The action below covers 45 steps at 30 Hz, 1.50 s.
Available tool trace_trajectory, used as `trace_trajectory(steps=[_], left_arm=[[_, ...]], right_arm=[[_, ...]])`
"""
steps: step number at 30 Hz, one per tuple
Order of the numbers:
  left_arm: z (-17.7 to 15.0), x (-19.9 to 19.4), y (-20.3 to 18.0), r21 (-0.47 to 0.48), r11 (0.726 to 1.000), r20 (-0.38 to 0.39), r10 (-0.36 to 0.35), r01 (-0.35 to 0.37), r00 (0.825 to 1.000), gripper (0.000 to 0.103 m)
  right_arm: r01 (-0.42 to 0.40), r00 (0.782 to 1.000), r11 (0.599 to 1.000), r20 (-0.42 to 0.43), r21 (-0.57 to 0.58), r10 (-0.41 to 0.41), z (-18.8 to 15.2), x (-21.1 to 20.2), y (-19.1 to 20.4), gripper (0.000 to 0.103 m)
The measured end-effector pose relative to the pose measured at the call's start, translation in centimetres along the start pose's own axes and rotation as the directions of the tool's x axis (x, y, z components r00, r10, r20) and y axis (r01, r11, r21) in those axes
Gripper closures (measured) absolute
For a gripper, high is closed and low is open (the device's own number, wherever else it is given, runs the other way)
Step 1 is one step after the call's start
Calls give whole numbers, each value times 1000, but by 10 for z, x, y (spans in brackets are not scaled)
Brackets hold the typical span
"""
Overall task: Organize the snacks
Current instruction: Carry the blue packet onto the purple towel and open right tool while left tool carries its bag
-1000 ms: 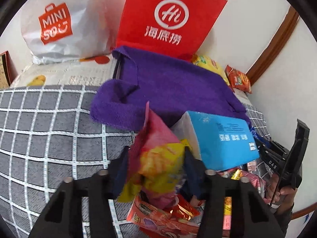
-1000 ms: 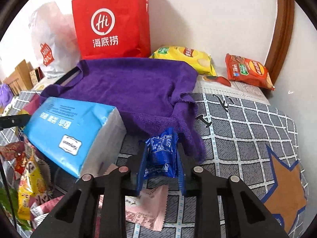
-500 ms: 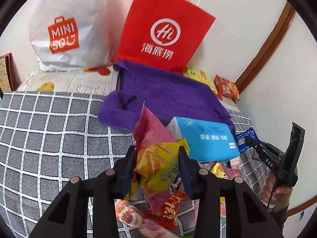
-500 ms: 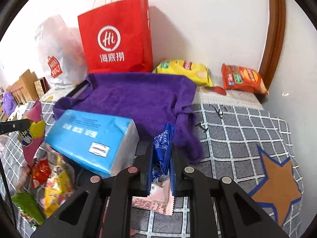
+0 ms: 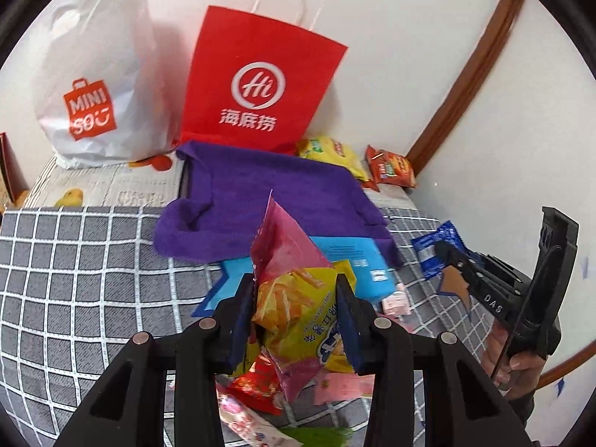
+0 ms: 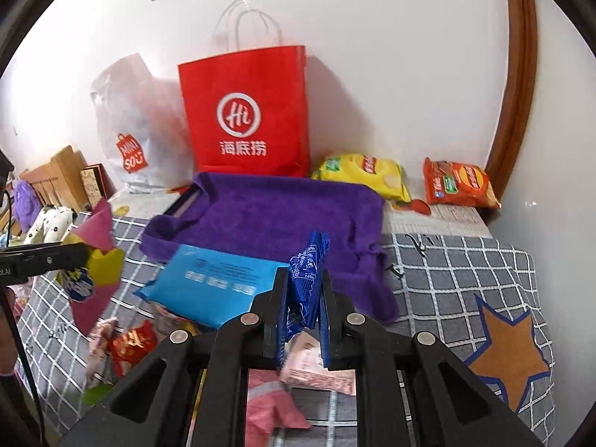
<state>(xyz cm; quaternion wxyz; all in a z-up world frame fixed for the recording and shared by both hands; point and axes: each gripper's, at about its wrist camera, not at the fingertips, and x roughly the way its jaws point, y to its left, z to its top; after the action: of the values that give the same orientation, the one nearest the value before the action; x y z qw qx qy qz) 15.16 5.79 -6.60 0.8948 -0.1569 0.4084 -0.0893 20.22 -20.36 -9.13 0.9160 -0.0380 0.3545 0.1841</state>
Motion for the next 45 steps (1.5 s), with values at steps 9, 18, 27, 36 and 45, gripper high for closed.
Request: trace_trajectory(steps=[9, 18, 27, 36, 45], left_arm=[[28, -3, -24, 43, 999, -4, -27, 28, 1000, 64], [69, 7, -27, 70, 997, 5, -17, 16, 1000, 64], [102, 37, -9, 55, 998, -2, -1, 1, 1000, 64], [133, 73, 4, 35, 999, -27, 0, 0, 1000, 64], [142, 113, 17, 36, 999, -60, 19, -17, 998, 64]], right_arm=[[-21, 999, 1000, 42, -17, 22, 30, -13, 23, 89], [-23, 998, 1000, 62, -15, 24, 73, 8, 22, 89], [-11, 999, 1000, 41, -26, 12, 106, 56, 9, 89], [-2, 1000, 999, 19, -42, 3, 132, 102, -4, 89], [-13, 1000, 999, -27, -29, 13, 126, 147, -19, 89]])
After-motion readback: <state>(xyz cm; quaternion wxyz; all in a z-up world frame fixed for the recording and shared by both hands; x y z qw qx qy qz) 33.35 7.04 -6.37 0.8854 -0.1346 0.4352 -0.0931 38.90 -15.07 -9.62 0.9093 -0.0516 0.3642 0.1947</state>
